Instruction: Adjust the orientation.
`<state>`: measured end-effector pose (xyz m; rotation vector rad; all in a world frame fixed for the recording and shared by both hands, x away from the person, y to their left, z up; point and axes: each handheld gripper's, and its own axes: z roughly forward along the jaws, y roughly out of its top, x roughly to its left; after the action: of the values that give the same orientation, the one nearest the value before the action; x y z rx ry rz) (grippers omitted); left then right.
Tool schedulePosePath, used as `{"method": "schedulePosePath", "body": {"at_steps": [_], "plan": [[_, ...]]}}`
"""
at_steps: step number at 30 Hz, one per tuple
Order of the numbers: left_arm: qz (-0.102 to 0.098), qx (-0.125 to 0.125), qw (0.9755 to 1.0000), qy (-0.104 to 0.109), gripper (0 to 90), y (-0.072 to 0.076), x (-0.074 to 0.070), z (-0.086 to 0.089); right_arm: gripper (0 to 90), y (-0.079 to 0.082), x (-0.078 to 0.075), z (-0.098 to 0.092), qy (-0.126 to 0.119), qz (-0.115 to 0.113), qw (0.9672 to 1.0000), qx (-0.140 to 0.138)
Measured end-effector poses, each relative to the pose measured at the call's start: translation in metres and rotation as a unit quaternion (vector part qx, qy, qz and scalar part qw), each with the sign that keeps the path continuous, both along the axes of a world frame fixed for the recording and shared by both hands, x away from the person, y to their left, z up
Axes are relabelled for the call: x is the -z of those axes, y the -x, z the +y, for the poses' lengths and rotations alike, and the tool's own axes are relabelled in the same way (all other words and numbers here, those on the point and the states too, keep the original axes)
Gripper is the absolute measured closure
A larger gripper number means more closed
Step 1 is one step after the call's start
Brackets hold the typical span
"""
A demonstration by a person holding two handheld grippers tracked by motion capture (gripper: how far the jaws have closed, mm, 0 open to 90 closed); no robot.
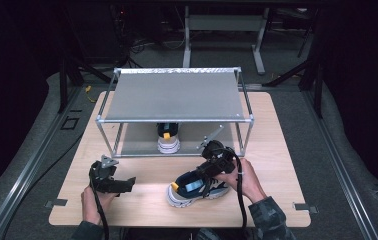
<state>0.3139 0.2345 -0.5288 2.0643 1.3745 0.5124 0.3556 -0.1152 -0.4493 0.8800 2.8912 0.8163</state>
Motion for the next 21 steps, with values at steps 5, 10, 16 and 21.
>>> {"method": "schedulePosePath", "body": {"at_steps": [5,10,16,21], "plan": [[-0.002,-0.003,1.0000,0.007,0.0,0.000,0.000,0.000,64.6,-0.016,0.006,0.000,-0.010,0.009,0.9999,0.007],[0.002,-0.001,1.0000,0.002,0.0,0.000,0.000,0.001,52.2,-0.018,0.019,0.002,-0.030,0.011,0.9991,0.028],[0.000,-0.003,1.0000,0.006,0.1,0.000,-0.002,0.001,40.7,-0.008,0.013,0.000,-0.036,-0.005,0.9972,0.066],[-0.001,0.000,1.0000,0.005,0.2,-0.001,-0.003,-0.001,43.8,0.003,0.004,-0.006,-0.045,-0.012,0.9942,0.097]]}}
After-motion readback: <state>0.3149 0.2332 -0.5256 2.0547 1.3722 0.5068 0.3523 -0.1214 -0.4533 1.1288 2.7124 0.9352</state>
